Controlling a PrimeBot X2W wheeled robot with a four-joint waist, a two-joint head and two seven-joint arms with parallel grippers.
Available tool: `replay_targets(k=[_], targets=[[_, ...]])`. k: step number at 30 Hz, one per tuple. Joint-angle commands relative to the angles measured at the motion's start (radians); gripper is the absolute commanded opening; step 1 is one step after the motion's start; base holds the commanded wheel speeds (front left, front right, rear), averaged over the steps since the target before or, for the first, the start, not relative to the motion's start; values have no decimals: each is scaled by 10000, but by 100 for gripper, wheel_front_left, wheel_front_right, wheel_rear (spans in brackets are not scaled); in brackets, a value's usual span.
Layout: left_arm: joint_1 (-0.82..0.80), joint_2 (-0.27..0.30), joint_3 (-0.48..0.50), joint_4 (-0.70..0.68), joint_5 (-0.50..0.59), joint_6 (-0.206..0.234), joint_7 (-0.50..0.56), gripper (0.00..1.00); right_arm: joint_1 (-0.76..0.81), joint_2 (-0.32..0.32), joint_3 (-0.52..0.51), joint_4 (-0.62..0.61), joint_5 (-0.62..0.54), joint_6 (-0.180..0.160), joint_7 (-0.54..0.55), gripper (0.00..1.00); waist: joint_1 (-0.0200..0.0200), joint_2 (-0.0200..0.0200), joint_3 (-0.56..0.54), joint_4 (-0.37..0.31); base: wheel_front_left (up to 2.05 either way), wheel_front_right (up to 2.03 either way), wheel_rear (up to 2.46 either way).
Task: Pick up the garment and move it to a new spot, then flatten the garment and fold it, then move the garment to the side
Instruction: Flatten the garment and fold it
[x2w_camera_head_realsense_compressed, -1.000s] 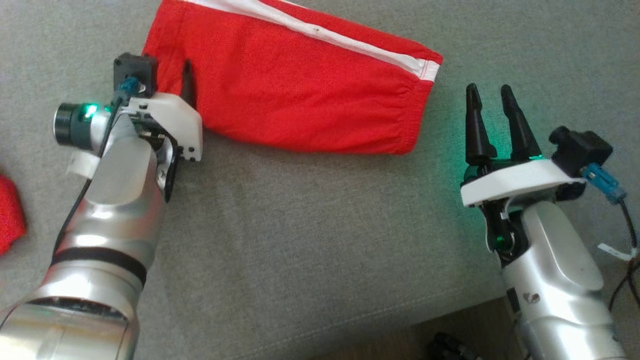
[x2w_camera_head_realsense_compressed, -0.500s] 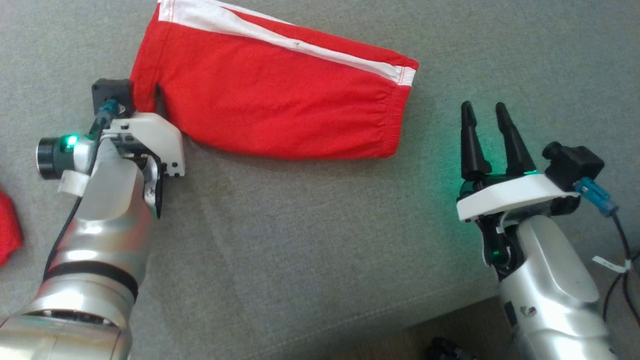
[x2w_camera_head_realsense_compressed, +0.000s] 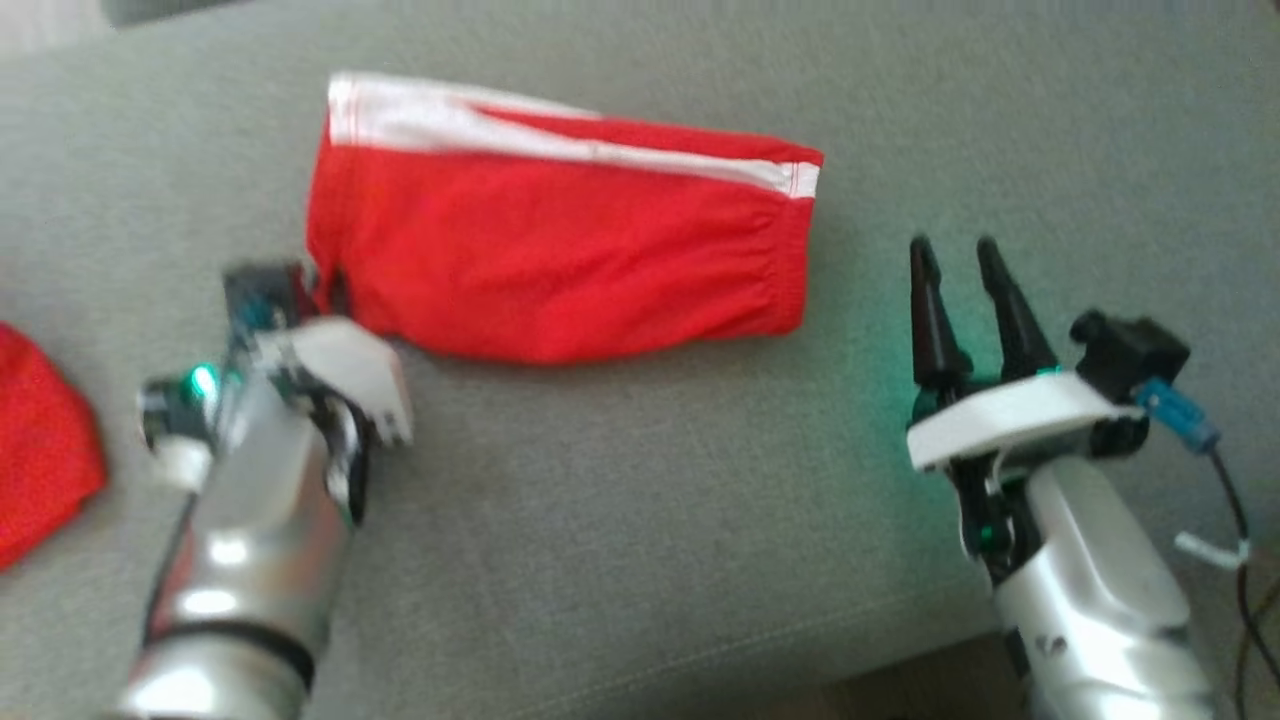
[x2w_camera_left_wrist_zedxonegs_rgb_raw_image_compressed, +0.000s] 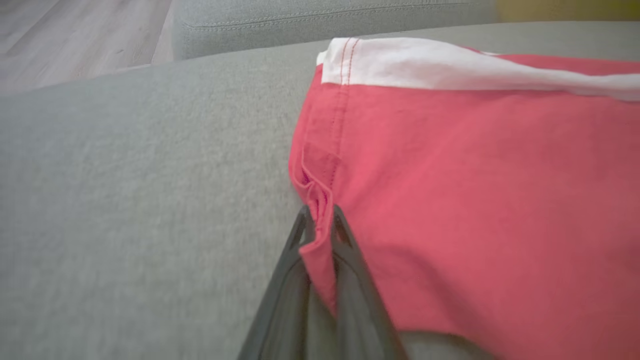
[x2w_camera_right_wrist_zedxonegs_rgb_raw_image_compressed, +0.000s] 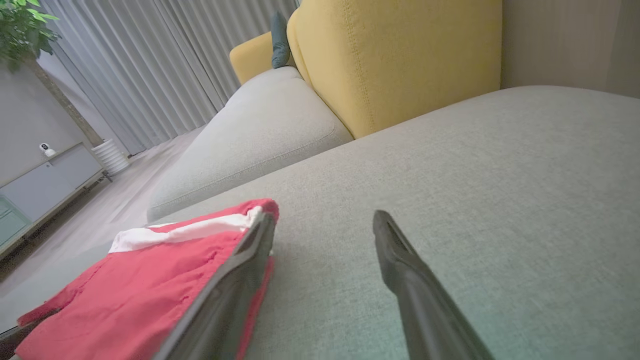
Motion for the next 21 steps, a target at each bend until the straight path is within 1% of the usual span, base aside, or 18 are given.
replay_targets(k=[1, 7, 11, 12, 13, 14, 18, 21], targets=[[396, 202, 230, -439, 56, 89, 28, 0, 243, 64, 145, -148, -87, 65, -93, 100, 1, 0, -509, 389, 0, 0, 0], [2348, -100, 521, -2314, -115, 319, 26, 0, 818, 64, 162, 194, -129, 65, -93, 100, 1, 0, -1324, 1322, 0, 0, 0], [3334, -223, 394, -3394, -24, 516, 25, 0, 999, 64, 207, 331, -153, 65, -93, 100, 1, 0, -1430, 1961, 0, 0, 0], [3505, -239, 369, -3626, -21, 605, 25, 26, 971, 64, 256, 410, -124, 65, -93, 100, 1, 0, -1401, 2078, 0, 0, 0], [3642, -251, 343, -3881, -15, 704, 25, 93, 898, 64, 303, 489, -78, 65, -93, 100, 1, 0, -1385, 2203, 0, 0, 0], [3777, -259, 299, -4092, -56, 760, 25, 100, 798, 64, 366, 578, -23, 65, -93, 100, 1, 0, -1350, 2317, 0, 0, 0], [4080, -267, -397, -4770, -513, 859, 25, 100, 273, 64, 548, 824, 275, 65, -93, 100, 1, 0, -1169, 2796, 0, 0, 0], [4163, -268, -839, -5098, -687, 982, 25, 100, -7, 64, 527, 1225, 215, 65, -93, 100, 1, 0, -1086, 3103, 0, 0, 0]])
